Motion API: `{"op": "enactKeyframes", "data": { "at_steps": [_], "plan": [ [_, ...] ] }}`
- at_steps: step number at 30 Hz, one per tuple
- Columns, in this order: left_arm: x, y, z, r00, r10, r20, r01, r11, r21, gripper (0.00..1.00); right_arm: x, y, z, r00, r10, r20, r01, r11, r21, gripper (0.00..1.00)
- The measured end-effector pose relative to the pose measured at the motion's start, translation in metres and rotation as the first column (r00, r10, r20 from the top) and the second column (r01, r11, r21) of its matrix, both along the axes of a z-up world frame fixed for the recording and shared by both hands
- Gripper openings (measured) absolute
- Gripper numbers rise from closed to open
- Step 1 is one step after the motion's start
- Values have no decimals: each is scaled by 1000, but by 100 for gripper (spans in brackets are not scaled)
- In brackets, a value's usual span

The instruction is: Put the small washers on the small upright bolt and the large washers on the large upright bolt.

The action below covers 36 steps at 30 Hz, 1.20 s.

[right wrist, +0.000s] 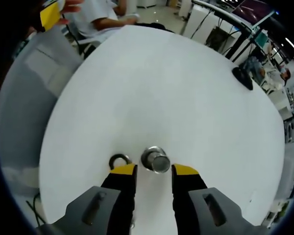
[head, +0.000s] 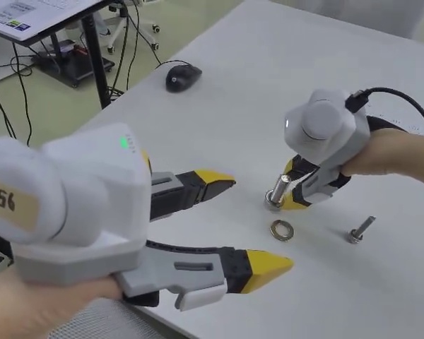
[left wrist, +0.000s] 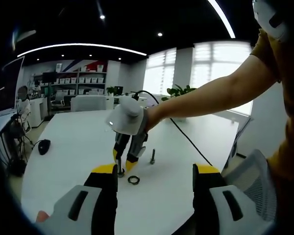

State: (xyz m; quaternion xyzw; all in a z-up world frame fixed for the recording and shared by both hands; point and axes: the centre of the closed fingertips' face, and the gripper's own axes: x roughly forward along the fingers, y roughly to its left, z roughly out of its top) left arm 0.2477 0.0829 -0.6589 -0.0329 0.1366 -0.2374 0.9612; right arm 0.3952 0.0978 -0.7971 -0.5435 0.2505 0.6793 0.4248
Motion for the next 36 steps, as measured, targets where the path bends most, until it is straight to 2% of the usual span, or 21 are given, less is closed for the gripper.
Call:
{"op": "enactKeyframes", "data": {
  "at_steps": [5,10,15,22,32,36],
  "plan": [
    [-2,-6,5,1000,-19,9,19,1000,10,61,-4,-16,6,1000,-27,-1,27,1000,-6,29],
    [-3,-11,12,999,-31,31,30,999,13,61,-10,-25,6,999,-47,-11,47,999,-11,29],
    [-7,-14,15,998,-38,40,37,999,16,61,-23,-29,-2,998,-57,-36,56,998,-14,30],
    [-11,-10,13,999,-25,37,24,1000,20,61,-37,-31,-21,994,-82,-78,79,996,-32,31],
    [-13,-8,11,999,-11,33,11,1000,16,61,-34,-24,-29,988,-121,-101,119,993,-26,32],
    [-12,-6,10,1000,-6,30,5,1000,15,61,-38,-24,-30,984,-130,-124,127,991,-32,33]
  ]
}}
